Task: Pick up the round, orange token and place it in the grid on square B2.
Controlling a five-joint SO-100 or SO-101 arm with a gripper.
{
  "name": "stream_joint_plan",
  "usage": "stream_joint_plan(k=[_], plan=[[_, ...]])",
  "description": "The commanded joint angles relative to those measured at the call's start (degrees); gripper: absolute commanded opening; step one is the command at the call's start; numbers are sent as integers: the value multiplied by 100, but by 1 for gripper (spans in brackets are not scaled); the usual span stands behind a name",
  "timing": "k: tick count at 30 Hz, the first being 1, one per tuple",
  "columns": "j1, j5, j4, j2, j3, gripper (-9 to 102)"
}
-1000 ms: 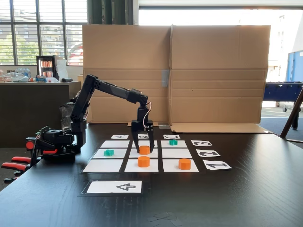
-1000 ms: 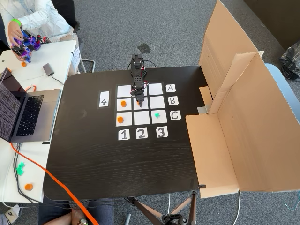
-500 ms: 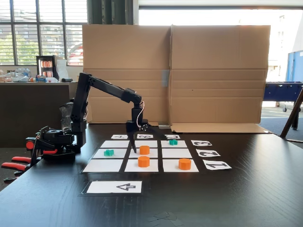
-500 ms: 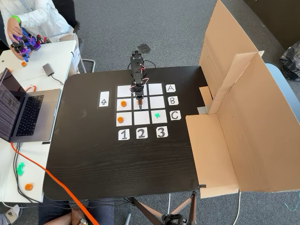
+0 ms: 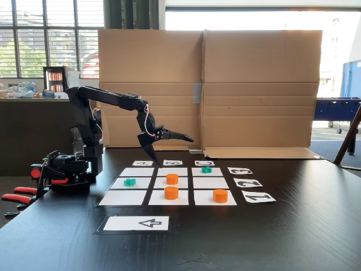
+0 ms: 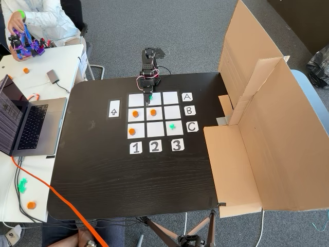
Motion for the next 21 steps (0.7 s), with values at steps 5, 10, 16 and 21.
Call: stream_joint_plan(k=[5, 10, 16, 21], plan=[[1714, -193, -255, 2224, 809, 1], [3744, -360, -589, 3173, 1230, -1], [6012, -378, -914, 4667, 2303, -1], [7497, -545, -1187, 5897, 3305, -1]])
